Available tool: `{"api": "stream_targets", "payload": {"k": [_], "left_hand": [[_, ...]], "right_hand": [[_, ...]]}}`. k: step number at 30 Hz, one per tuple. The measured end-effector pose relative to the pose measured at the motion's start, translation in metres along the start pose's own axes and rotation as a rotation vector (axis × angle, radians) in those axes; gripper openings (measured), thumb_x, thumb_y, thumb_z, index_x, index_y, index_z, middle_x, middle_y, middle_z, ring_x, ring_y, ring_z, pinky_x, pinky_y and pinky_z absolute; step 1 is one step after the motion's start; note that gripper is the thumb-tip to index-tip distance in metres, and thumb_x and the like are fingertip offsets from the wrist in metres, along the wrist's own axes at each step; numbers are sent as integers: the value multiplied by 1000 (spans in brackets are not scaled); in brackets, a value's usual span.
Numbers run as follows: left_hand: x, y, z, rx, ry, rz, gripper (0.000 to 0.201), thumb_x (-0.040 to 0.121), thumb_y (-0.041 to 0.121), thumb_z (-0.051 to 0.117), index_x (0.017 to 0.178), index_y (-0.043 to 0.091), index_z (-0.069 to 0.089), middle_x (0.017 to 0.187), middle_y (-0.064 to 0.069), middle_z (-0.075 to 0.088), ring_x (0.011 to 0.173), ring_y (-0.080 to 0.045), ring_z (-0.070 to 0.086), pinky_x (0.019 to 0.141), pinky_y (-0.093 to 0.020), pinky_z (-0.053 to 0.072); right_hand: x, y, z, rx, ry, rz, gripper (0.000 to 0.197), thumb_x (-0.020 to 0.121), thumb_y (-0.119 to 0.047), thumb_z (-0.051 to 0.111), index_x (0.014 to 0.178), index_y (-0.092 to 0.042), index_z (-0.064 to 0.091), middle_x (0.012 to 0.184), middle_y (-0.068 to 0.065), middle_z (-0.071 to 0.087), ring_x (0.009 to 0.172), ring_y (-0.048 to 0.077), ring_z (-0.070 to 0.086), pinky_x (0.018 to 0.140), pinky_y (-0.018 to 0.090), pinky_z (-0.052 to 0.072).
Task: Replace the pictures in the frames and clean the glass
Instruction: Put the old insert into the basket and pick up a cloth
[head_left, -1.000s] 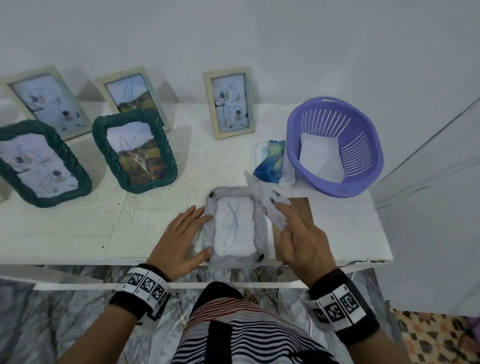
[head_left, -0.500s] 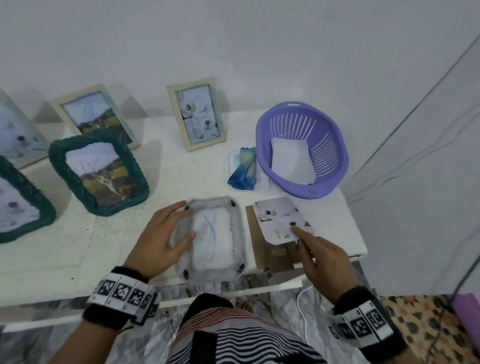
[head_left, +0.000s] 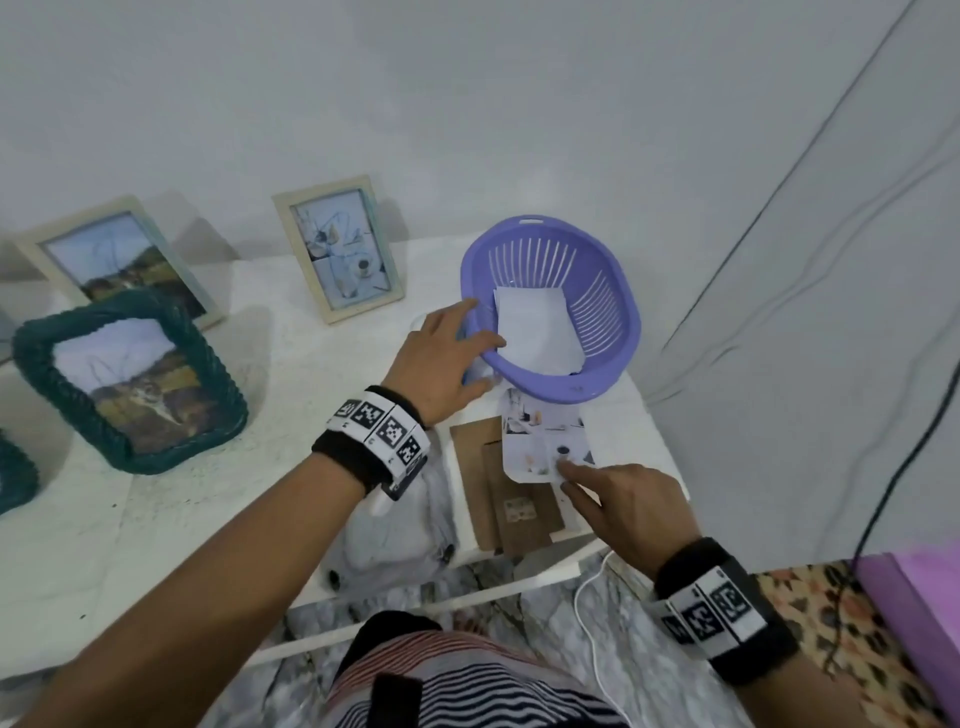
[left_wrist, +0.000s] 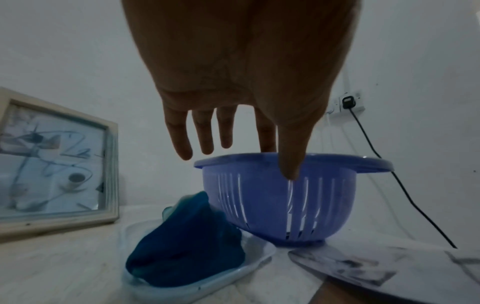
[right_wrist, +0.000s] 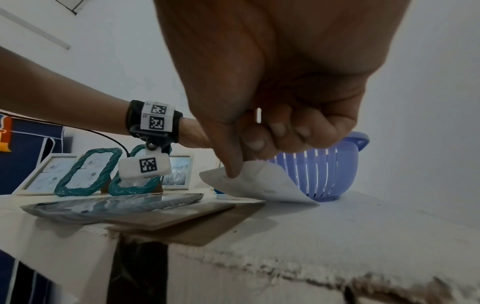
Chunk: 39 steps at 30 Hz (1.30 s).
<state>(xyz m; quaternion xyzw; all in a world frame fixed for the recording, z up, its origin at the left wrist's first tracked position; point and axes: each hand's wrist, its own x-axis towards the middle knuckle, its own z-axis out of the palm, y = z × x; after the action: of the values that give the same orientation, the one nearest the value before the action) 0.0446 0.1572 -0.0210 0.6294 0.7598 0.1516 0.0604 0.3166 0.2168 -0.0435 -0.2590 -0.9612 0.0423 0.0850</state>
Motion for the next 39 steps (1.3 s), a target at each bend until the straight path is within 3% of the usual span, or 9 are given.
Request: {"api": "stream_targets", "payload": {"k": [4,8,13,20,23,27,31,36,39], "left_hand": [[14,-3,1,-50,-1,11,33,93,36,63,123,23,62,155,-9,34,130,-36,43,100,-45,41],[23,-5,-6,-106,64,62,31,93,38,62,122,24,63,152,-11,38,131,-34,45,101,-46,43],[32,-1,-18,-119,92,43,33,94,41,61,123,27,62,154,-13,35,134,-33,42,104,-44,40],[27,3,-15,-99,58,25,34,94,42,59,125,27,61,153,-14,37,135,-35,38,105,-41,35],[21,1,-11,-93,33,22,35,94,46,58,124,28,62,153,-15,37,133,-36,38,104,-44,37],[14,-1,-4,-65,3,19,33,92,43,63,121,27,64,152,-17,38,131,-39,40,103,-48,39],[7,-8,5,-92,5,21,31,90,41,67,117,25,65,150,-18,39,130,-41,40,103,-50,41],[5,-10,9,-135,18,23,52,85,60,47,118,25,64,149,-18,39,131,-39,40,105,-46,38],[4,-11,9,-150,18,30,53,84,63,47,118,26,64,149,-17,40,132,-38,39,106,-44,36]], "right_hand": [[11,7,-7,-13,-63,-1,16,82,-38,72,97,-33,72,67,-2,71,57,23,65,45,25,33],[29,20,-4,-37,-239,12,33,96,-47,46,125,-37,60,105,1,72,95,27,66,69,32,45],[65,37,6,-90,-346,41,37,97,-48,40,130,-38,55,120,2,66,104,27,62,81,32,47],[94,45,9,-144,-456,44,39,98,-40,42,135,-30,50,121,7,64,107,30,60,86,34,45],[92,45,11,-113,-481,57,42,98,-40,42,139,-29,46,127,5,61,110,29,59,88,33,44],[73,38,-1,-120,-512,22,46,99,-41,38,144,-27,38,123,10,62,109,29,59,86,32,44],[49,26,-35,-78,-524,-81,41,99,-48,37,134,-29,47,117,3,66,106,23,61,82,32,44],[80,19,-95,-10,-370,-71,34,96,-49,41,116,-29,60,86,-7,64,82,16,60,71,27,43],[130,23,-112,-39,-262,-51,33,95,-45,47,118,-25,61,86,-3,64,88,20,60,74,30,45]]}}
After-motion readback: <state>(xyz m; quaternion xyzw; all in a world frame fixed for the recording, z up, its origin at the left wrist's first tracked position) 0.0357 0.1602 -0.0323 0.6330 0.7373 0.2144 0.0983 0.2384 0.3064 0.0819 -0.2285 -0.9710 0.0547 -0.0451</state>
